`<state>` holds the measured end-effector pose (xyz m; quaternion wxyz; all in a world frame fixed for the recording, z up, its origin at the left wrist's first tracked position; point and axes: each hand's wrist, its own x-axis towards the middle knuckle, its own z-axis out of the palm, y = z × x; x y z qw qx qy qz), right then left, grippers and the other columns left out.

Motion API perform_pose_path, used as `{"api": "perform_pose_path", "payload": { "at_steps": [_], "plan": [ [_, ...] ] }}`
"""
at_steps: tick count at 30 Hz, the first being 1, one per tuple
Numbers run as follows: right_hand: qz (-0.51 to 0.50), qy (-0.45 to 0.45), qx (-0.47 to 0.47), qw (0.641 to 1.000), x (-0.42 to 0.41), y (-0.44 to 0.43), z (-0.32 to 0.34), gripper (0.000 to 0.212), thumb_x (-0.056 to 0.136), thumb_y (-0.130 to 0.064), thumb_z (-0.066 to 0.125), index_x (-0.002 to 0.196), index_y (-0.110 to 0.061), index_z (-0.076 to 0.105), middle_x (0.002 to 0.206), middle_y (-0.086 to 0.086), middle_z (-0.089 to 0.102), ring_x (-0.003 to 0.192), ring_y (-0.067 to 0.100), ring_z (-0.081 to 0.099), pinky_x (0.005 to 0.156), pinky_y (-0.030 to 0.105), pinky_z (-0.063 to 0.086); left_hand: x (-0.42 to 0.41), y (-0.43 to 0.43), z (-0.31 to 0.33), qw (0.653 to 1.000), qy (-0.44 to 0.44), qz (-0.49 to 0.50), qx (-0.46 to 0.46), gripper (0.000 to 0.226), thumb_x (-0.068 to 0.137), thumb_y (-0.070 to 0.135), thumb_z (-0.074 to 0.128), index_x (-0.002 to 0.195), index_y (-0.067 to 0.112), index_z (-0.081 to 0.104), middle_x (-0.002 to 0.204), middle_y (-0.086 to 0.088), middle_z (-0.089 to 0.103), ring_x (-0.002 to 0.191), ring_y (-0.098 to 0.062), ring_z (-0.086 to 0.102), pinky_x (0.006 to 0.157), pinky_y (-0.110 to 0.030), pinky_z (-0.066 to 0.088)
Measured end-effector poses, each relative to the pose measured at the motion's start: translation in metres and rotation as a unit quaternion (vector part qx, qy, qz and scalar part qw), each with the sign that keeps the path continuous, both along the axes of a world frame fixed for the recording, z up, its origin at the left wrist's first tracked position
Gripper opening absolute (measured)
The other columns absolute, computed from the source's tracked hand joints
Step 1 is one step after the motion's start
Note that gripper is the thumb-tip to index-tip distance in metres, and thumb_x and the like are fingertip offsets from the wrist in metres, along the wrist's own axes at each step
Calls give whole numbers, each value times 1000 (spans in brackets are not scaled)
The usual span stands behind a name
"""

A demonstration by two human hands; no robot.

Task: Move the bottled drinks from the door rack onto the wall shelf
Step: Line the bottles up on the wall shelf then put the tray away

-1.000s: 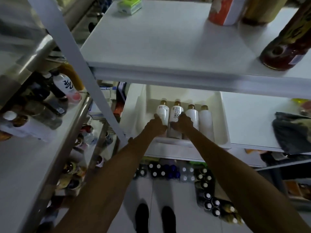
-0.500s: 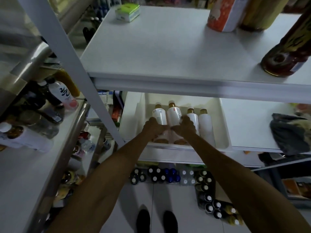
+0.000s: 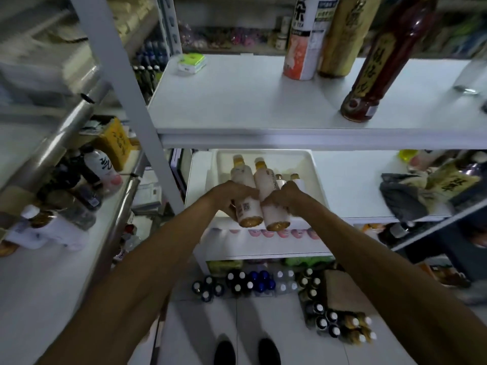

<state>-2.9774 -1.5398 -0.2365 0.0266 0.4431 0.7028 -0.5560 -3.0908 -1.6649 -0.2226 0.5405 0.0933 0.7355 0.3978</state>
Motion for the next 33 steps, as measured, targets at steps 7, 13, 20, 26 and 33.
{"api": "perform_pose_path", "payload": {
  "at_steps": [7, 13, 20, 26, 33],
  "plan": [
    [30, -17, -29, 999, 59, -34, 14, 49, 65, -2, 85, 107, -2, 61, 93, 12, 66, 80, 23, 63, 59, 28, 52, 57, -32, 10, 993, 92, -63, -31, 48, 73, 16, 81, 112, 5, 55, 88, -12, 64, 76, -27, 63, 70, -47, 56],
    [32, 11, -29, 999, 117, -51, 29, 56, 62, 2, 85, 103, -8, 49, 101, 11, 63, 82, 20, 59, 61, 31, 52, 125, -50, 18, 994, 111, 2, -20, 73, 60, 18, 89, 119, 10, 46, 99, -11, 64, 81, -25, 64, 62, -42, 57],
    [63, 38, -14, 997, 205, -58, 49, 57, 58, -1, 88, 106, -2, 58, 94, 11, 68, 80, 20, 64, 51, 26, 51, 221, -63, 35, 988, 139, 61, 35, 75, 64, 13, 86, 119, 14, 34, 101, -2, 53, 93, -23, 56, 68, -44, 54],
    [23, 95, 84, 992, 218, -50, 86, 79, 34, -28, 90, 106, -12, 61, 95, 8, 70, 86, 23, 68, 68, 34, 59, 244, -60, 66, 956, 252, 112, 97, 90, 40, 15, 90, 112, 16, 37, 105, -4, 59, 100, -27, 60, 76, -44, 57],
    [-15, 194, 112, 974, 190, -67, 153, 80, 23, -19, 79, 100, -10, 61, 87, 8, 69, 82, 25, 67, 63, 37, 59, 220, -80, 137, 917, 315, 176, 169, 88, 37, 20, 94, 111, 13, 48, 98, 2, 63, 95, -22, 62, 69, -35, 56]
  ]
}}
